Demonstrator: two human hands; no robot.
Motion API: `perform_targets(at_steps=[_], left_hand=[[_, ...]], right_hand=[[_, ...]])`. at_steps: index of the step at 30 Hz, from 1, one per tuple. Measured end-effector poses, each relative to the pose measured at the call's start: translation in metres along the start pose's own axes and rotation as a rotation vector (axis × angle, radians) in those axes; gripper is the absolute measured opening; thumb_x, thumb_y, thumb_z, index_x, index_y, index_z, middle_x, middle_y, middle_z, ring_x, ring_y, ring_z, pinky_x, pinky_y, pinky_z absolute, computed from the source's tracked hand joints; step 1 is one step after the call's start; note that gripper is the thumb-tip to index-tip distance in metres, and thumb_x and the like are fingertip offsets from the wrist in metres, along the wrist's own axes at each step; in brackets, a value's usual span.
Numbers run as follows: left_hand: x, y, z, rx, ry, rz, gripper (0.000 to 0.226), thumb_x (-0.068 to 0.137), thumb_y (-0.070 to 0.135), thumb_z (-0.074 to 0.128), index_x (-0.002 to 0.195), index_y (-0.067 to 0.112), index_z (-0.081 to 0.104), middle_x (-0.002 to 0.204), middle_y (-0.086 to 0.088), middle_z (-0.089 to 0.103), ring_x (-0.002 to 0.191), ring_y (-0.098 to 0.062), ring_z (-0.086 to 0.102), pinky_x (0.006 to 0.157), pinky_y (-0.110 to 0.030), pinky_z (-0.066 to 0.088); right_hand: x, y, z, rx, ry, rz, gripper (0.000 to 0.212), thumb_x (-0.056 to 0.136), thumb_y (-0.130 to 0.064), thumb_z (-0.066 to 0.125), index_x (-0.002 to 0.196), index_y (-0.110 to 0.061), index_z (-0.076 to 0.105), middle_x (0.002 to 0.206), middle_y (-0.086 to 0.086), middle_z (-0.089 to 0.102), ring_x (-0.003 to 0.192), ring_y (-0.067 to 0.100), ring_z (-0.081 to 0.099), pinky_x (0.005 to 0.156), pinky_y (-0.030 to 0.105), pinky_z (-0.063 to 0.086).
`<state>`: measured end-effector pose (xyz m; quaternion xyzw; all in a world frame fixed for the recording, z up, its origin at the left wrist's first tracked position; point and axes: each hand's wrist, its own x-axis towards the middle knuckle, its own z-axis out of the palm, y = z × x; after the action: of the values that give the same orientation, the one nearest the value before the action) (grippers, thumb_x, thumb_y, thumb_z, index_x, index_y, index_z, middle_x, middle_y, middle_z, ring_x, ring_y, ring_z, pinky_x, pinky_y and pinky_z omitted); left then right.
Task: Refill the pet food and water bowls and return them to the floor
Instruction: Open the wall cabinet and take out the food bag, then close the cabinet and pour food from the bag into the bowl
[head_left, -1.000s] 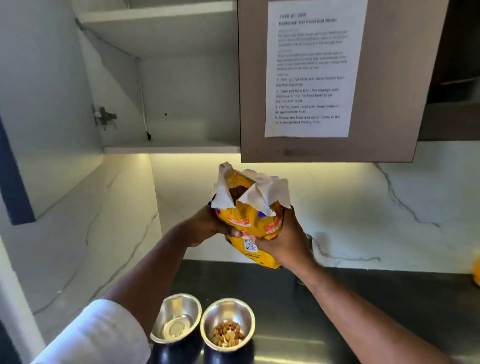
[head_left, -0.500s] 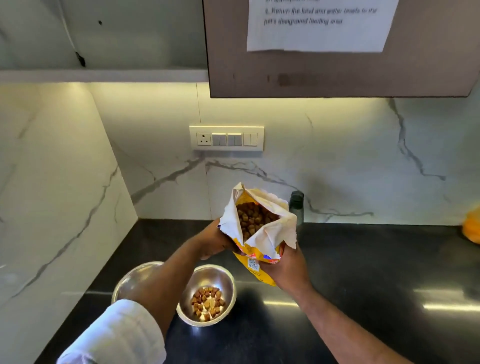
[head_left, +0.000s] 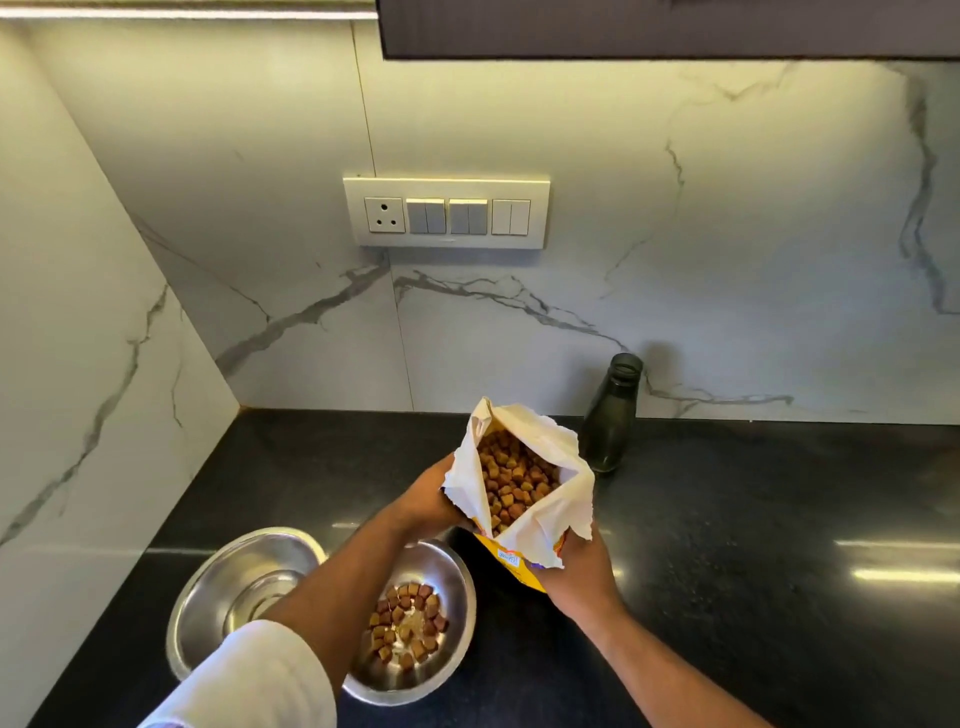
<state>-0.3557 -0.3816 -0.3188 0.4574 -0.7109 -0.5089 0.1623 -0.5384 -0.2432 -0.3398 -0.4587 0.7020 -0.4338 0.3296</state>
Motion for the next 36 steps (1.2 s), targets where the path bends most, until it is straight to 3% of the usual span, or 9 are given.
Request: perform_targets(at_steps=[6, 11, 15, 18, 21, 24, 27, 31, 36], left_hand=[[0.019, -0.02, -0.003, 0.032, -0.01, -0.036, 0.072, 0.07, 0.012, 0.095, 0.13, 0.029, 0.058, 0.12, 0.005, 0.07, 0.113, -0.013, 0.069, 0.097, -0.038, 0.06], [0.023, -0.024, -0.006, 0.054, -0.05, -0.054, 0.085, 0.064, 0.016, 0.098, 0.135, 0.032, 0.054, 0.123, 0.007, 0.069, 0.118, -0.013, 0.066, 0.104, -0.046, 0.056], [0.018, -0.019, -0.01, 0.115, -0.072, -0.058, 0.101, 0.064, 0.011, 0.097, 0.145, 0.036, 0.04, 0.123, 0.015, 0.063, 0.121, -0.013, 0.06, 0.108, -0.044, 0.052], [0.01, -0.013, -0.024, 0.097, -0.058, -0.07, 0.121, 0.061, 0.01, 0.097, 0.155, 0.038, 0.027, 0.139, 0.01, 0.057, 0.135, -0.02, 0.052, 0.111, -0.044, 0.048], [-0.002, -0.004, -0.04, 0.063, 0.013, -0.089, 0.132, 0.058, 0.011, 0.098, 0.158, 0.044, 0.019, 0.159, -0.002, 0.042, 0.151, -0.028, 0.035, 0.12, -0.054, 0.037], [-0.018, 0.01, -0.054, -0.005, 0.142, -0.074, 0.125, 0.067, 0.005, 0.094, 0.161, 0.038, 0.019, 0.163, -0.009, 0.036, 0.154, -0.031, 0.028, 0.123, -0.048, 0.031], [-0.041, 0.027, -0.066, -0.069, 0.286, -0.017, 0.119, 0.072, 0.007, 0.092, 0.161, 0.037, 0.019, 0.163, -0.012, 0.035, 0.154, -0.031, 0.028, 0.124, -0.046, 0.027], [-0.075, 0.057, -0.077, -0.094, 0.441, 0.065, 0.114, 0.077, 0.014, 0.09, 0.16, 0.04, 0.017, 0.167, -0.011, 0.028, 0.156, -0.029, 0.025, 0.122, -0.044, 0.028], [-0.125, 0.103, -0.083, 0.013, 0.651, 0.163, 0.108, 0.077, 0.032, 0.09, 0.159, 0.037, 0.019, 0.167, -0.009, 0.028, 0.155, -0.026, 0.027, 0.121, -0.048, 0.034]], right_hand=[[0.012, 0.017, 0.006, -0.013, -0.013, 0.017, 0.09, 0.077, -0.032, 0.087, 0.15, -0.032, 0.035, 0.131, -0.016, 0.051, 0.122, 0.004, 0.048, 0.104, 0.025, 0.039], [0.014, 0.018, 0.007, -0.025, -0.025, -0.024, 0.093, 0.077, -0.033, 0.087, 0.149, -0.038, 0.028, 0.131, -0.022, 0.045, 0.12, -0.003, 0.042, 0.105, 0.02, 0.033], [0.012, 0.015, 0.0, 0.008, -0.025, -0.096, 0.112, 0.061, -0.053, 0.092, 0.149, -0.034, 0.026, 0.136, -0.028, 0.044, 0.122, -0.017, 0.045, 0.094, -0.002, 0.036], [0.011, 0.008, -0.008, 0.016, -0.017, -0.146, 0.143, 0.055, -0.067, 0.091, 0.161, -0.027, 0.005, 0.15, -0.018, 0.04, 0.138, -0.005, 0.04, 0.104, 0.007, 0.039], [0.01, -0.005, -0.017, -0.035, 0.032, -0.232, 0.148, 0.054, -0.075, 0.087, 0.162, -0.021, 0.0, 0.162, -0.014, 0.026, 0.147, -0.001, 0.029, 0.11, 0.008, 0.031], [0.011, -0.025, -0.03, 0.01, 0.085, -0.302, 0.149, 0.051, -0.079, 0.084, 0.162, -0.032, -0.004, 0.168, -0.015, 0.015, 0.153, 0.001, 0.02, 0.115, 0.022, 0.03], [0.006, -0.053, -0.044, 0.044, 0.113, -0.366, 0.152, 0.042, -0.084, 0.082, 0.161, -0.036, 0.002, 0.167, -0.016, 0.018, 0.152, -0.001, 0.02, 0.118, 0.029, 0.028], [-0.003, -0.096, -0.053, -0.034, 0.081, -0.483, 0.139, 0.043, -0.087, 0.08, 0.156, -0.046, 0.011, 0.163, -0.016, 0.023, 0.145, -0.007, 0.023, 0.113, 0.024, 0.028], [-0.013, -0.152, -0.052, -0.262, 0.097, -0.663, 0.117, 0.066, -0.095, 0.054, 0.159, -0.034, 0.018, 0.166, -0.005, 0.025, 0.151, 0.018, 0.027, 0.116, 0.043, 0.033]])
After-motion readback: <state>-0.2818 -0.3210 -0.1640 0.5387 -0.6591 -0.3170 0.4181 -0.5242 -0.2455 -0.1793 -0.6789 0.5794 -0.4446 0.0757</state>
